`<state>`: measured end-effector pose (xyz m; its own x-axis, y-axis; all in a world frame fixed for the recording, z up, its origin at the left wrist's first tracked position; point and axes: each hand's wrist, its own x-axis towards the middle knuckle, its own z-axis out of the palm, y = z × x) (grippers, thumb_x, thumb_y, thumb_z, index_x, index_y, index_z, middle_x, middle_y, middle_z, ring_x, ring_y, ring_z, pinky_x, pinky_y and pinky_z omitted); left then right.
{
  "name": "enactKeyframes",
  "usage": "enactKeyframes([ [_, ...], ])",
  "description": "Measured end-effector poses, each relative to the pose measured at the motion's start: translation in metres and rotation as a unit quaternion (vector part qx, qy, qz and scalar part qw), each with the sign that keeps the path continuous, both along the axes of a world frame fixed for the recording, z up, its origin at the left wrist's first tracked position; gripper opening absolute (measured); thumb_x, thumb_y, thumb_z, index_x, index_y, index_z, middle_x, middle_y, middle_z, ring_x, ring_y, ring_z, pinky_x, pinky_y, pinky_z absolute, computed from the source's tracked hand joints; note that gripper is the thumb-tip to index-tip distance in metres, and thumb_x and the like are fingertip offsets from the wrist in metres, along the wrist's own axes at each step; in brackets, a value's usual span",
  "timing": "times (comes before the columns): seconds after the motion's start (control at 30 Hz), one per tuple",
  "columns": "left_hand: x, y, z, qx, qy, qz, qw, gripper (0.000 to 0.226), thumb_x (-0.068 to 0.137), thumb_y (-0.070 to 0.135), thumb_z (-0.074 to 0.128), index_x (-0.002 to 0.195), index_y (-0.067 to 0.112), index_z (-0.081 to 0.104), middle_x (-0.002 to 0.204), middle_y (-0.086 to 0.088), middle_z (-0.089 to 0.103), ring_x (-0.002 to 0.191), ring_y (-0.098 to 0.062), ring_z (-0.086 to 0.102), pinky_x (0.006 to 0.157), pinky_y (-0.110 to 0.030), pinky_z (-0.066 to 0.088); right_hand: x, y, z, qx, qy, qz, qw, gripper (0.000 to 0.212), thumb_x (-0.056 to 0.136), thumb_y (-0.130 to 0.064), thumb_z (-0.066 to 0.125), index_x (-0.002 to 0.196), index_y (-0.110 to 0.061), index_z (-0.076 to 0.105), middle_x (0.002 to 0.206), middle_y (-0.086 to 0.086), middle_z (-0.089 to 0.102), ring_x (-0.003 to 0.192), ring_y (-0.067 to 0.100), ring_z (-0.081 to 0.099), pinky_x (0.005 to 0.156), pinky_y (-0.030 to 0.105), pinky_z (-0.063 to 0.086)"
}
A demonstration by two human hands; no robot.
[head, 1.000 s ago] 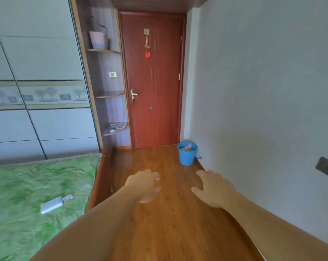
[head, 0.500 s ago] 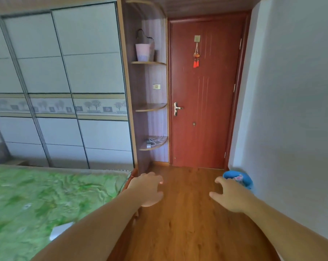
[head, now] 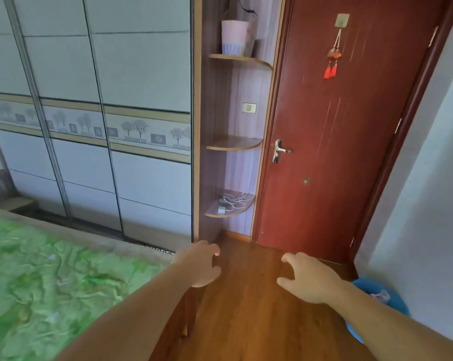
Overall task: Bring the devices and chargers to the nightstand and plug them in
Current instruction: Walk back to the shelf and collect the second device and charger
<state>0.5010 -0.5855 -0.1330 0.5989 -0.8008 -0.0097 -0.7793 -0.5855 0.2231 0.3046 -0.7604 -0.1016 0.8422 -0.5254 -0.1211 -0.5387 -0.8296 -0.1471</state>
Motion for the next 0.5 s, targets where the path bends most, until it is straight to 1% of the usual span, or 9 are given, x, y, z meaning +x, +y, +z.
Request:
enactKeyframes([
  [0.07,0.049,-0.029,0.001,-0.004,0.011,0.009,1.0,0.046,0.082,0.041,0.051,0.127,0.031,0.052,0.122,0.001,0.054,0.109,-0.024,0.055,0.088,-0.044,0.051,0.046,-0.037,0.002,-0.02,0.024,0.0,1.0,0.062,0.091,-0.053,0.047,0.145,-0.025,0.034,0.145,0.0,0.044,0.126,0.021,0.049,0.102,0.04,0.045],
  [0.23,0.148,-0.099,0.007,-0.016,0.01,0.023,1.0,0.045,0.082,0.042,0.052,0.126,0.032,0.053,0.119,0.005,0.056,0.102,-0.02,0.057,0.085,-0.038,0.053,0.14,-0.118,0.006,-0.03,0.036,0.0,0.999,0.062,0.09,-0.055,0.047,0.144,-0.027,0.035,0.144,-0.001,0.045,0.125,0.02,0.051,0.1,0.038,0.047],
  [0.3,0.175,-0.128,0.007,-0.011,0.014,0.02,1.0,0.046,0.082,0.042,0.05,0.126,0.032,0.053,0.12,0.005,0.056,0.105,-0.021,0.056,0.085,-0.037,0.051,0.173,-0.151,0.006,-0.031,0.036,-0.002,0.999,0.061,0.09,-0.055,0.048,0.144,-0.028,0.036,0.144,-0.001,0.046,0.125,0.02,0.051,0.1,0.039,0.047],
  [0.4,0.212,-0.176,0.0,0.003,0.019,0.022,1.0,0.047,0.084,0.041,0.052,0.129,0.031,0.051,0.128,0.002,0.054,0.112,-0.024,0.054,0.089,-0.04,0.05,0.223,-0.204,-0.003,-0.026,0.042,0.012,0.999,0.06,0.088,-0.054,0.048,0.142,-0.027,0.038,0.141,0.001,0.047,0.122,0.022,0.051,0.097,0.039,0.047],
  [0.5,0.249,-0.227,-0.007,0.016,0.013,0.035,0.999,0.046,0.086,0.04,0.052,0.131,0.032,0.051,0.131,0.003,0.053,0.115,-0.024,0.053,0.089,-0.038,0.049,0.278,-0.265,-0.017,0.001,0.043,0.03,0.999,0.062,0.088,-0.054,0.048,0.142,-0.026,0.039,0.141,0.002,0.047,0.121,0.023,0.052,0.096,0.037,0.047],
])
